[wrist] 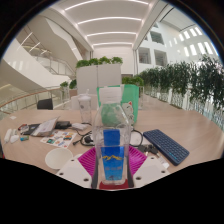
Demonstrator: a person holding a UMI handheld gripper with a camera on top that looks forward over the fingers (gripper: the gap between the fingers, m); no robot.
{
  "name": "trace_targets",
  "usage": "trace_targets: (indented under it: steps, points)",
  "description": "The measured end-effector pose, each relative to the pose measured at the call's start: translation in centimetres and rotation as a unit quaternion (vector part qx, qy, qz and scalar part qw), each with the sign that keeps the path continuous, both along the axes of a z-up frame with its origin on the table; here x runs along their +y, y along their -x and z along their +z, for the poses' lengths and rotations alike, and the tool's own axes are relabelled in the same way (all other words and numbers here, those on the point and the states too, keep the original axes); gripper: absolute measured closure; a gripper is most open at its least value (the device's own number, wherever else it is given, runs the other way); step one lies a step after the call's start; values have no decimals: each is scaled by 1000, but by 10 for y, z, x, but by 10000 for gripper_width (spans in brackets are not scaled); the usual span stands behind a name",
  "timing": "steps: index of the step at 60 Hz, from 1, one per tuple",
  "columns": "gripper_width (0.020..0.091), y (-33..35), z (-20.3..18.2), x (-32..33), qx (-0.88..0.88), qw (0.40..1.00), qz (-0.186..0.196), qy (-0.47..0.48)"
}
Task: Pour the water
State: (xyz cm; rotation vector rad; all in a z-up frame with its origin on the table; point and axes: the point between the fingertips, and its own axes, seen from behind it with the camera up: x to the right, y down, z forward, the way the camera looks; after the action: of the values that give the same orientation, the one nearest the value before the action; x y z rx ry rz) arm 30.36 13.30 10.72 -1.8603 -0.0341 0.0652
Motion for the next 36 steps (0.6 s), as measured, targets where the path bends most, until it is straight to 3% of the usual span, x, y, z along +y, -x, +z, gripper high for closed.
trace_targets:
  steps: [11, 21, 24, 28, 34, 36]
  points:
    - [674, -8, -43, -20, 4, 1000, 16, 19]
    - [676, -6, -46, -20, 7, 1000, 19, -1]
    - [639, -5, -47, -21, 1, 1000, 21, 7]
    - [574, -6, -50, -25, -9, 999, 19, 38]
    - [284, -16, -46, -48, -29, 997, -4, 69]
    - [249, -17, -42, -59, -32, 997, -13, 68]
